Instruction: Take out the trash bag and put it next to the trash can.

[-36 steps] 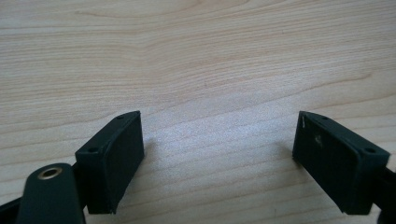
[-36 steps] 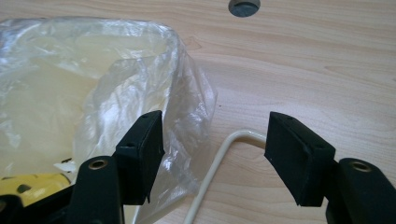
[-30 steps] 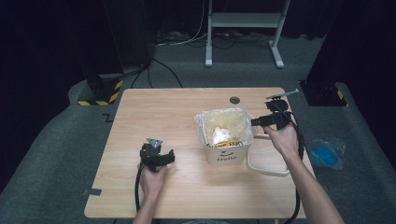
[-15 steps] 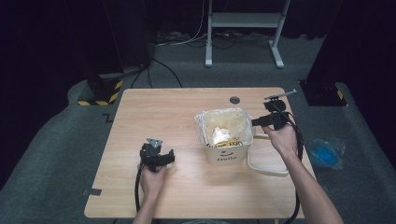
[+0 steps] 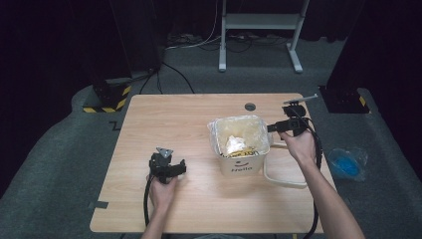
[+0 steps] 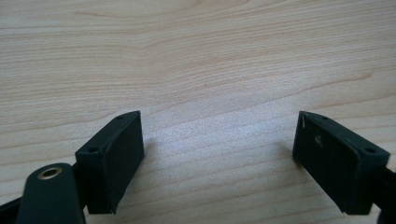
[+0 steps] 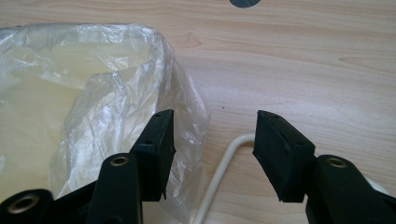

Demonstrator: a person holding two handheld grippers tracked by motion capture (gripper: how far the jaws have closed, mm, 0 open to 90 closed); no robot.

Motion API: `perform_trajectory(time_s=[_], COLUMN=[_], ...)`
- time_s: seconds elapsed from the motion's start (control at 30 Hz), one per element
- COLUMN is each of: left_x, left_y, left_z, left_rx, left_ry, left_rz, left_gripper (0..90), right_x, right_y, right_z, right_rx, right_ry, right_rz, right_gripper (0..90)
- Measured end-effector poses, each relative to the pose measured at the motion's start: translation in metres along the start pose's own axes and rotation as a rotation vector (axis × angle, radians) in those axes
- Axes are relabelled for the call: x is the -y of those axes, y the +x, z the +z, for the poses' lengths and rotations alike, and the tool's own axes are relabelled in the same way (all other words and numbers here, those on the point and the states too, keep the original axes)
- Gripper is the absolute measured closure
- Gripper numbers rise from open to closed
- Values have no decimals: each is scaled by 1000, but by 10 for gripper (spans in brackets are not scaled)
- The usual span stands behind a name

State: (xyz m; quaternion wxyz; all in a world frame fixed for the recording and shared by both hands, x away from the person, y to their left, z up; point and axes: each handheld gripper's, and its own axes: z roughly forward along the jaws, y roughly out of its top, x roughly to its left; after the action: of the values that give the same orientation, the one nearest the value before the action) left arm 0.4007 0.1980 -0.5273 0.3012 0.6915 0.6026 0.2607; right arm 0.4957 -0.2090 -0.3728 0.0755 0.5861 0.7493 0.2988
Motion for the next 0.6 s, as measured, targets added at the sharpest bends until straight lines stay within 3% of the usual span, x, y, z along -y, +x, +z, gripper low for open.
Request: perform_trajectory(time_s=[0.23,0.47,0.6], left_x=[0,0,0], left_y=[0,0,0], left_z=[0,0,0], left_rx=[0,1,1], left_ry=[0,0,0], left_rz=[0,-2,-1], left_gripper=[164,164,164], right_x=[0,0,-2], right_y=[2,7,13], right_z=[3,-3,-12], right_rx=[-34,-9,-3], right_ry=[13,-4,-15], right_rz=[-10,-60,-87], right_gripper=[669,873,890])
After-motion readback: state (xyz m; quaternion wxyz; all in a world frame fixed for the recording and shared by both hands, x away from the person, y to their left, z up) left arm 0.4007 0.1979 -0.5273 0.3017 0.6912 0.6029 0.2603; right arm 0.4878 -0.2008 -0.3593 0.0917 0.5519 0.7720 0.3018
